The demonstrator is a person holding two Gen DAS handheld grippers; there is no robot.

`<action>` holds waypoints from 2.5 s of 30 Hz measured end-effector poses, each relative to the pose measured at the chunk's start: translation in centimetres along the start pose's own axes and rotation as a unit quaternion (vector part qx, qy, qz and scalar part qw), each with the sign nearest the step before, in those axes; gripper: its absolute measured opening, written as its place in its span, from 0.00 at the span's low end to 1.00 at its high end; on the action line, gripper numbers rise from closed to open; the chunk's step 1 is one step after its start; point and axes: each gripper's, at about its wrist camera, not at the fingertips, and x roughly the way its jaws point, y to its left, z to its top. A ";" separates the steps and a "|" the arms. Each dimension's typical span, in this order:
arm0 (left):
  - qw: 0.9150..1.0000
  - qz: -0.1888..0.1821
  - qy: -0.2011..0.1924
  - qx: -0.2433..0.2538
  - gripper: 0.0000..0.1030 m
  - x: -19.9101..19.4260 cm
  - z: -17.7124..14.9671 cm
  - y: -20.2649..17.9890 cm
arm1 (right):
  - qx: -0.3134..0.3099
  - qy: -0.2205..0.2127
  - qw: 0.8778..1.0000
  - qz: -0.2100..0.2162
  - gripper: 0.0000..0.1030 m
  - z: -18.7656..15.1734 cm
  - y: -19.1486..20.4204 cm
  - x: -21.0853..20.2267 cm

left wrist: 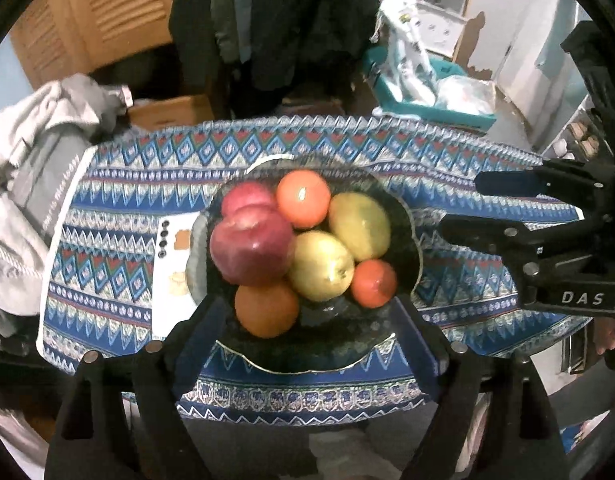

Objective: Organize fruits

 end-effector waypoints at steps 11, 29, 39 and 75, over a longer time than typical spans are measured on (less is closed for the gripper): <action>0.998 -0.009 -0.058 -0.005 0.85 -4.7 1.2 -1.1 | 0.023 -0.089 0.995 -0.030 0.72 0.1 -1.7 -7.4; 0.988 0.036 -0.151 -0.003 0.98 -10.5 2.7 -2.6 | 0.053 -0.173 0.982 -0.059 0.81 -1.7 -4.4 -14.9; 0.984 0.064 -0.168 -0.003 0.99 -11.1 3.2 -3.1 | 0.059 -0.175 0.981 -0.066 0.81 -2.7 -5.1 -15.0; 0.984 0.077 -0.162 0.009 0.99 -10.9 2.9 -4.5 | 0.060 -0.175 0.980 -0.070 0.81 -3.1 -5.3 -15.3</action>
